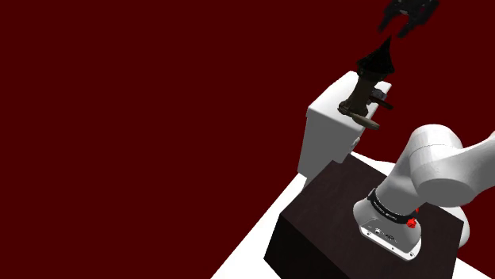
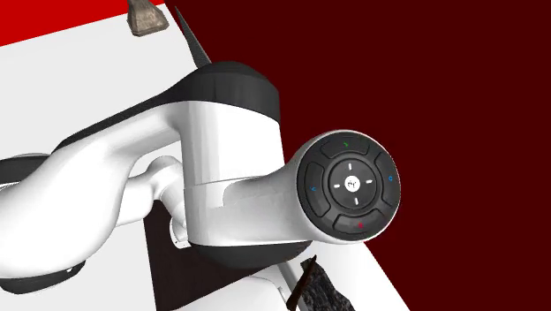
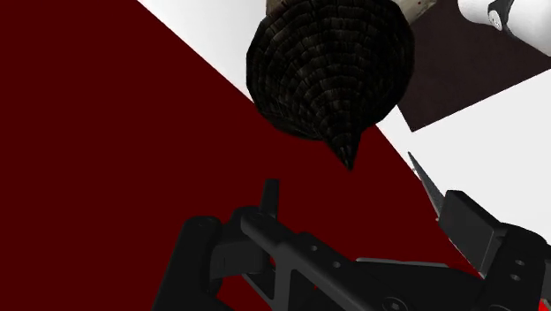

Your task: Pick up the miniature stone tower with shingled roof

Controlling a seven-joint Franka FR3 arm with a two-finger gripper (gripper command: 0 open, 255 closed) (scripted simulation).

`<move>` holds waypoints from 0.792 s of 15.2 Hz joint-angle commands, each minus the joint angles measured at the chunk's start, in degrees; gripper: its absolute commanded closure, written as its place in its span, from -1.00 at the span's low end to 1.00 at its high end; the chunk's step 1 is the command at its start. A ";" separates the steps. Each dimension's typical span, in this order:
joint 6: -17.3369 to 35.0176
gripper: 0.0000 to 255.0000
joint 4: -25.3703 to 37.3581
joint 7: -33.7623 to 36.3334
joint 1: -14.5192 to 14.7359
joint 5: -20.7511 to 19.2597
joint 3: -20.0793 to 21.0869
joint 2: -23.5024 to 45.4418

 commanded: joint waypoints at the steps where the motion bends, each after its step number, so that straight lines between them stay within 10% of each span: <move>1: -0.22 -1.00 1.29 -2.70 1.39 0.01 -1.98 0.38; 9: 4.02 -1.00 -5.32 -3.29 -0.10 -1.39 -2.44 -1.99; 10: 4.06 1.00 -5.34 -3.31 -0.09 -1.40 -2.48 -1.97; 12: 4.05 1.00 -5.41 -3.31 -0.14 -1.42 -2.45 -2.05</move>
